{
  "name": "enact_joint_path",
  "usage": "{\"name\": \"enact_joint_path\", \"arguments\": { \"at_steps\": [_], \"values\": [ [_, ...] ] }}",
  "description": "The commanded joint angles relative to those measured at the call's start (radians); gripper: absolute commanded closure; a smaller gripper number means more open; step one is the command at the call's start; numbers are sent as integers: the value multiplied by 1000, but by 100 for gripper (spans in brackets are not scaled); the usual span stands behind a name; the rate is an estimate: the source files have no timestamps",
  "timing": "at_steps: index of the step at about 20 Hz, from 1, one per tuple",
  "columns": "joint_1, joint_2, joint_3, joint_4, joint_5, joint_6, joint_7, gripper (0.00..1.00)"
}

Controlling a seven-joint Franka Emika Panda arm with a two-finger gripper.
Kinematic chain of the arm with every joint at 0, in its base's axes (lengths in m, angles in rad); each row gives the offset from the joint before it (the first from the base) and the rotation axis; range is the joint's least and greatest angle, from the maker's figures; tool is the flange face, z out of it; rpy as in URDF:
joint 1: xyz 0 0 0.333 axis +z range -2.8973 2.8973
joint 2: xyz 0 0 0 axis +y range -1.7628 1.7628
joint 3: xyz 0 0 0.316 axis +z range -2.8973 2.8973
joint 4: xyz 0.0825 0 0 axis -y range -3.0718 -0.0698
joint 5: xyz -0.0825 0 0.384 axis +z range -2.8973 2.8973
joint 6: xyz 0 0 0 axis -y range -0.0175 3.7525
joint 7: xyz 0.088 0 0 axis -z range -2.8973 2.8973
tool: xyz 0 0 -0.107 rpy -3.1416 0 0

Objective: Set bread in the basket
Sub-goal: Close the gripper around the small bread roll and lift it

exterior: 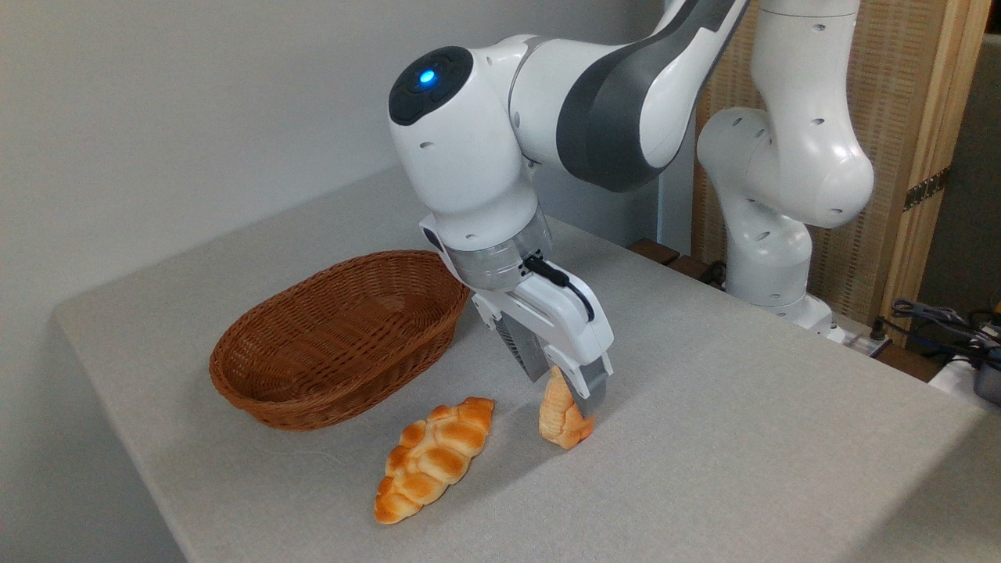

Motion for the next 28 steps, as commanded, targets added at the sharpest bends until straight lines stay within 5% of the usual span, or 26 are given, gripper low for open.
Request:
{"name": "enact_joint_path", "arguments": {
  "at_steps": [1,28],
  "values": [
    [-10,-10,5,-6,8,-11,14,59],
    [-12,-66,0,52,-9,-10,21,59]
  ]
}}
